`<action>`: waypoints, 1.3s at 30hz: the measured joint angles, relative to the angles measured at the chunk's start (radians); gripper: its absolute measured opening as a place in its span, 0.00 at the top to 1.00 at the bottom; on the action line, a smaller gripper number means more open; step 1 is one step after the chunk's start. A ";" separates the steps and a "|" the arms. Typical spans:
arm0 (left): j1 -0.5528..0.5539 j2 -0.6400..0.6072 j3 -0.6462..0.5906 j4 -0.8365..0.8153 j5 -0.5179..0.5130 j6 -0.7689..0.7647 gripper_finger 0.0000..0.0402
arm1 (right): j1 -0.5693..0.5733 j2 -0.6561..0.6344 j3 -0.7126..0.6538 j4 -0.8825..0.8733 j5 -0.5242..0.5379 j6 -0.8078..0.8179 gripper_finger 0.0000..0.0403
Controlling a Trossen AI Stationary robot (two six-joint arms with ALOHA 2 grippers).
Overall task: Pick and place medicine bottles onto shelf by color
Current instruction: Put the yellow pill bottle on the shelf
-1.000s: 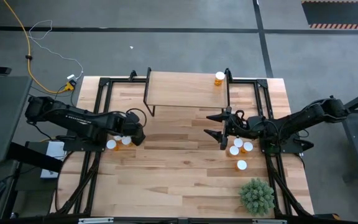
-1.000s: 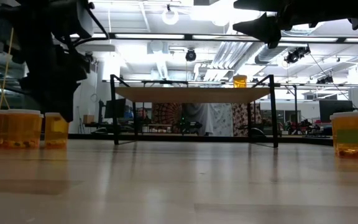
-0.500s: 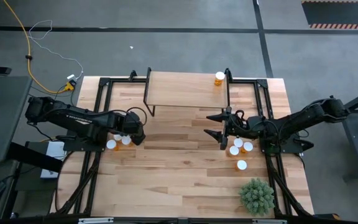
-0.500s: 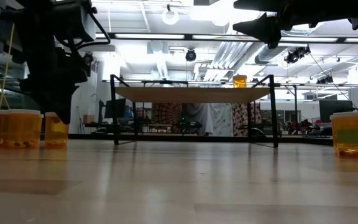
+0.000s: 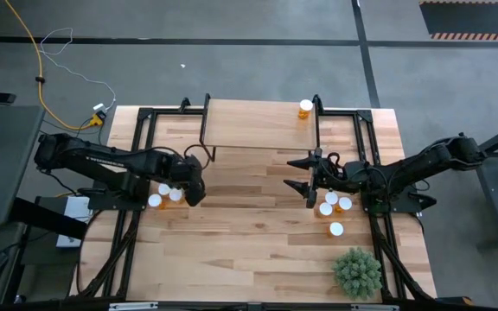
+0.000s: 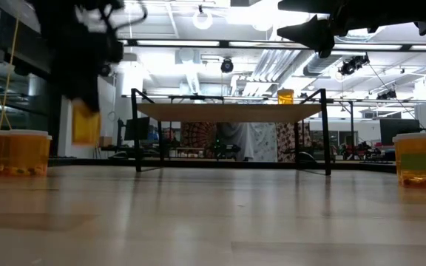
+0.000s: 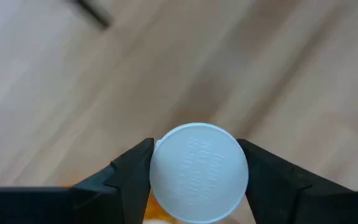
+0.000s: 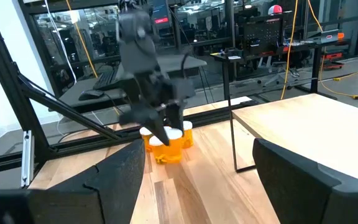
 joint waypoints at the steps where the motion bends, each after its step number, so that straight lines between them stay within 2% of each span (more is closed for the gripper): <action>1: -0.008 -0.001 0.041 -0.017 0.014 0.018 0.51 | 0.000 0.000 0.000 0.000 0.000 0.009 0.28; 4: -0.034 0.000 0.177 -0.085 0.009 0.069 0.53 | 0.000 0.000 0.000 0.000 0.000 0.014 0.28; 7: -0.049 0.001 0.315 -0.140 -0.055 0.135 0.52 | 0.000 0.000 0.000 0.000 0.000 0.014 0.28; 10: -0.018 0.016 0.442 -0.171 -0.125 0.234 0.51 | 0.000 0.000 0.000 0.000 0.000 0.014 0.28; 14: 0.107 0.095 0.600 -0.226 -0.141 0.346 0.51 | 0.000 0.000 0.000 0.002 0.000 0.014 0.28; 20: 0.331 0.313 0.817 -0.290 -0.140 0.509 0.51 | 0.000 0.000 0.000 0.003 0.000 0.014 0.28; 24: 0.443 0.449 0.939 -0.313 -0.131 0.568 0.51 | 0.000 0.000 0.000 0.003 0.000 0.014 0.28; 30: 0.567 0.584 1.038 -0.326 -0.041 0.605 0.51 | 0.000 0.000 0.000 0.003 0.000 0.014 0.28; 39: 0.681 0.669 1.047 -0.327 -0.035 0.568 0.50 | 0.001 0.000 0.000 0.003 0.000 0.020 0.28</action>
